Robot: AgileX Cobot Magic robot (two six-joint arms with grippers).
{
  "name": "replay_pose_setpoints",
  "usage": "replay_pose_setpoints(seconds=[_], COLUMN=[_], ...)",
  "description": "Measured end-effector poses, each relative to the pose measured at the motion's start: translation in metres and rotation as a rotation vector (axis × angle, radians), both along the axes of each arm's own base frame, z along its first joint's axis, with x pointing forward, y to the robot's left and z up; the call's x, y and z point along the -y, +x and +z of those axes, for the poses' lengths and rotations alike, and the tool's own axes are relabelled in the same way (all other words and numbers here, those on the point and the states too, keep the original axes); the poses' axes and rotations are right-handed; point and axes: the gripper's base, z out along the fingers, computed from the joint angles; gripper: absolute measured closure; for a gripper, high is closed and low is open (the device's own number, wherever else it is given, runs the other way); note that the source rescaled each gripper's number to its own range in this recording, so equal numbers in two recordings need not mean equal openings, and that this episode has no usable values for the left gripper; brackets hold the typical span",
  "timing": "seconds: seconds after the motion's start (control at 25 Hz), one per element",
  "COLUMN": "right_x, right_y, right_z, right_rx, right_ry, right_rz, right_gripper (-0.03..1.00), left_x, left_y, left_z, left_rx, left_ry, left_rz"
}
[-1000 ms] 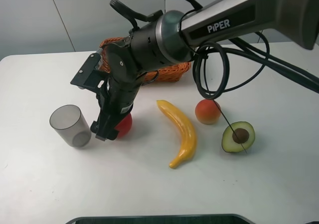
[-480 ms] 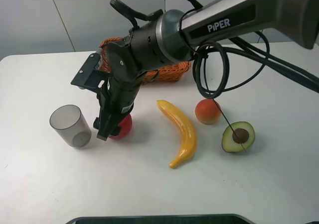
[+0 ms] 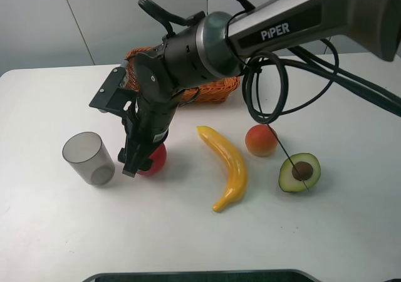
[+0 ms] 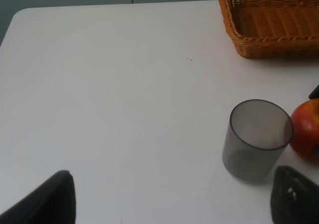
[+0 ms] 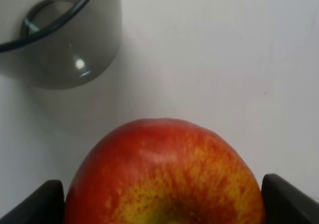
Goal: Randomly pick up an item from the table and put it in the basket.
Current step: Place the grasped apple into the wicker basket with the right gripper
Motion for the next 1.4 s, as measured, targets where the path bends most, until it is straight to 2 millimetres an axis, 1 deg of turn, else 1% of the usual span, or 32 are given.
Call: replay_pose_setpoints(seconds=[0.12,0.2,0.32,0.44,0.52,0.8,0.88,1.12,1.32,1.4], right_x=[0.001,0.004,0.011,0.022,0.03,0.064,0.076,0.116,0.143,0.153], right_y=[-0.001,-0.003,-0.003,-0.001,0.0,0.014,0.019,0.034,0.047,0.054], right_z=[0.002,0.012,0.033,0.059,0.072,0.111,0.123,0.15,0.163,0.163], right_rx=[-0.007,-0.013,-0.021,-0.028,-0.038,-0.078,-0.085,-0.124,-0.138,-0.147], right_ry=[-0.01,-0.017,-0.022,-0.019,-0.017,0.001,0.016,0.04,0.075,0.087], right_rz=[0.005,0.009,0.006,-0.016,-0.043,-0.21,-0.27,-0.469,-0.623,-0.69], right_gripper=[0.91,0.91,0.91,0.91,0.91,0.91,0.91,0.91,0.91,0.91], left_x=[0.0,0.0,0.0,0.0,0.0,0.0,0.0,0.0,0.0,0.0], left_y=[0.0,0.0,0.0,0.0,0.0,0.0,0.0,0.0,0.0,0.0], left_z=[0.0,0.0,0.0,0.0,0.0,0.0,0.0,0.0,0.0,0.0], left_rx=[0.0,0.0,0.0,0.0,0.0,0.0,0.0,0.0,0.0,0.0], left_ry=[0.0,0.0,0.0,0.0,0.0,0.0,0.0,0.0,0.0,0.0], left_rz=[0.0,0.0,0.0,0.0,0.0,0.0,0.0,0.0,0.0,0.0])
